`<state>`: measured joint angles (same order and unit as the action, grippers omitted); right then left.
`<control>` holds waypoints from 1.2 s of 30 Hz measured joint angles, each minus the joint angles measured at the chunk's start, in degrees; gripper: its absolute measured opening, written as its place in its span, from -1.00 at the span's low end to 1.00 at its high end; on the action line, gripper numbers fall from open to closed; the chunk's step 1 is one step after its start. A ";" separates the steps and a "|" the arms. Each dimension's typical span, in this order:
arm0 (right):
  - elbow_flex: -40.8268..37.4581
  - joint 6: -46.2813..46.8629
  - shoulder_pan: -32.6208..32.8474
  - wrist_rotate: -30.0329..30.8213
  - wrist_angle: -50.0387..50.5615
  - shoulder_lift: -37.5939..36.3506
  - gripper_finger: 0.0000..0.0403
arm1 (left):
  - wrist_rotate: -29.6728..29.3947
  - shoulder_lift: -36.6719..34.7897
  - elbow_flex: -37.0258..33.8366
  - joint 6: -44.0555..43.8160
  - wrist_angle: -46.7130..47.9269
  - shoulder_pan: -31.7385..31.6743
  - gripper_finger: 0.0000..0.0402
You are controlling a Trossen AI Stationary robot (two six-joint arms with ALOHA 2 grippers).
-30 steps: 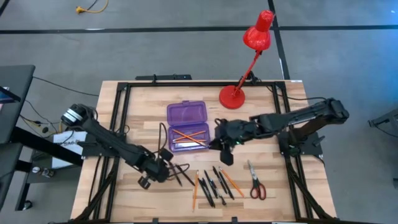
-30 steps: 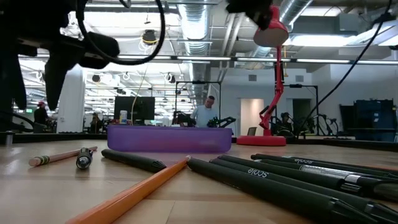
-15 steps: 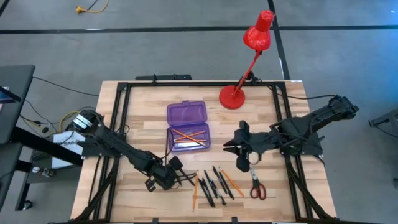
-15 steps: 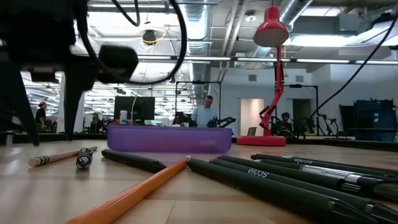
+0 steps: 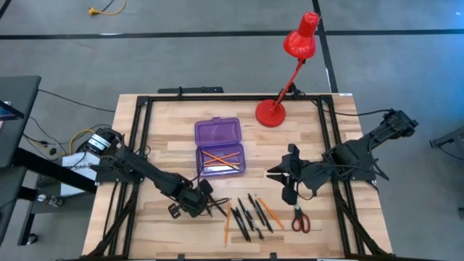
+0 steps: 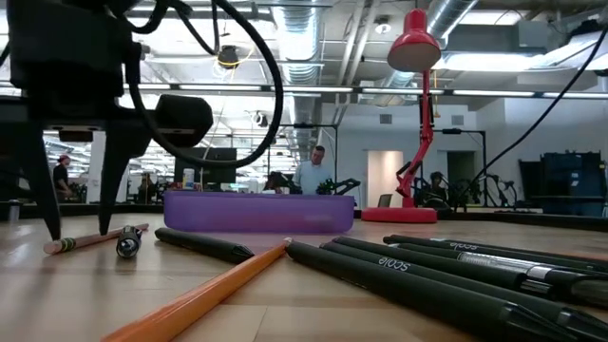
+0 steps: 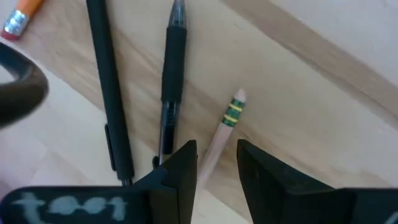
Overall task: Pick & place school supplies into a supply box
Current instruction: Put the brown pencil into the purple supply box
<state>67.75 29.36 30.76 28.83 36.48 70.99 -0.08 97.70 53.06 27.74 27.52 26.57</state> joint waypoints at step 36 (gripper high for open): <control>0.00 2.68 1.33 4.35 2.34 0.58 -0.69 | 6.51 -0.18 -2.56 -7.71 4.08 -5.18 -0.58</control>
<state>67.75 32.04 32.10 33.18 38.82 71.57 6.43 97.51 50.50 20.03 31.60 21.40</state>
